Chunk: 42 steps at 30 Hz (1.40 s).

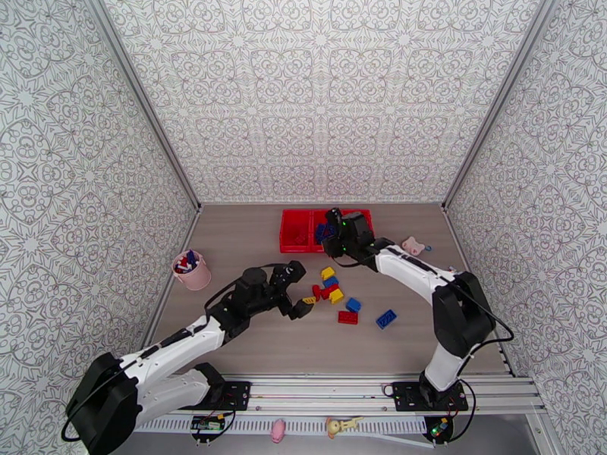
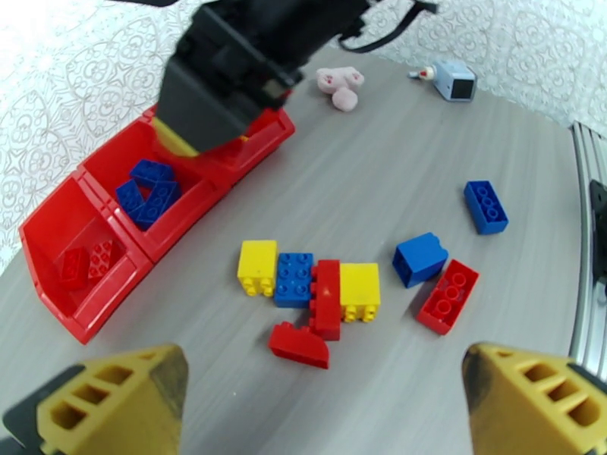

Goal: Sort the legos into containers by color

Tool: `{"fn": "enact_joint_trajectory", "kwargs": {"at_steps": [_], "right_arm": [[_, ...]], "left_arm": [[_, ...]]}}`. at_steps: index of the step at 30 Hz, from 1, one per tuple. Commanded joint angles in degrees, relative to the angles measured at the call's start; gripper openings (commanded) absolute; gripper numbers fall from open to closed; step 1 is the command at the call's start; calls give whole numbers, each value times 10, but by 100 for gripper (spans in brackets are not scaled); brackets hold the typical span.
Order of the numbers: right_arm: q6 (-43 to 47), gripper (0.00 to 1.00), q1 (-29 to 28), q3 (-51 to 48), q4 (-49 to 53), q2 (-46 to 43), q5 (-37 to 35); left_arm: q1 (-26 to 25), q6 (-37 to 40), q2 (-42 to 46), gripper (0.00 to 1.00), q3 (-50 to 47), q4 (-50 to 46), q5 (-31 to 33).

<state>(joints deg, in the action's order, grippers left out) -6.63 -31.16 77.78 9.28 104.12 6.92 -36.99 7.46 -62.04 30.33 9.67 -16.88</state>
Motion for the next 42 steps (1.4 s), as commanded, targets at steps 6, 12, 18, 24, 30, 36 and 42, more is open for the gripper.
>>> {"fn": "enact_joint_trajectory", "kwargs": {"at_steps": [6,12,18,24,30,36,42], "right_arm": [[-4,33,-11,158,-92,143,31],[-12,33,-15,280,-93,240,20],[-25,33,-15,388,-71,329,12],[-12,47,-15,430,-37,339,7],[10,70,-14,336,-66,254,-6],[17,92,-7,149,-158,122,-17],[64,100,2,-49,-208,-32,-39]], "left_arm": [[-2,-28,18,100,-17,2,41],[-6,-33,11,100,-21,18,49],[-9,-37,2,100,-20,29,52],[-9,-68,2,100,-18,39,71],[-12,-139,-13,100,2,27,136],[-7,-360,-52,100,101,-147,242],[-3,-489,-133,100,194,-286,246]]}}
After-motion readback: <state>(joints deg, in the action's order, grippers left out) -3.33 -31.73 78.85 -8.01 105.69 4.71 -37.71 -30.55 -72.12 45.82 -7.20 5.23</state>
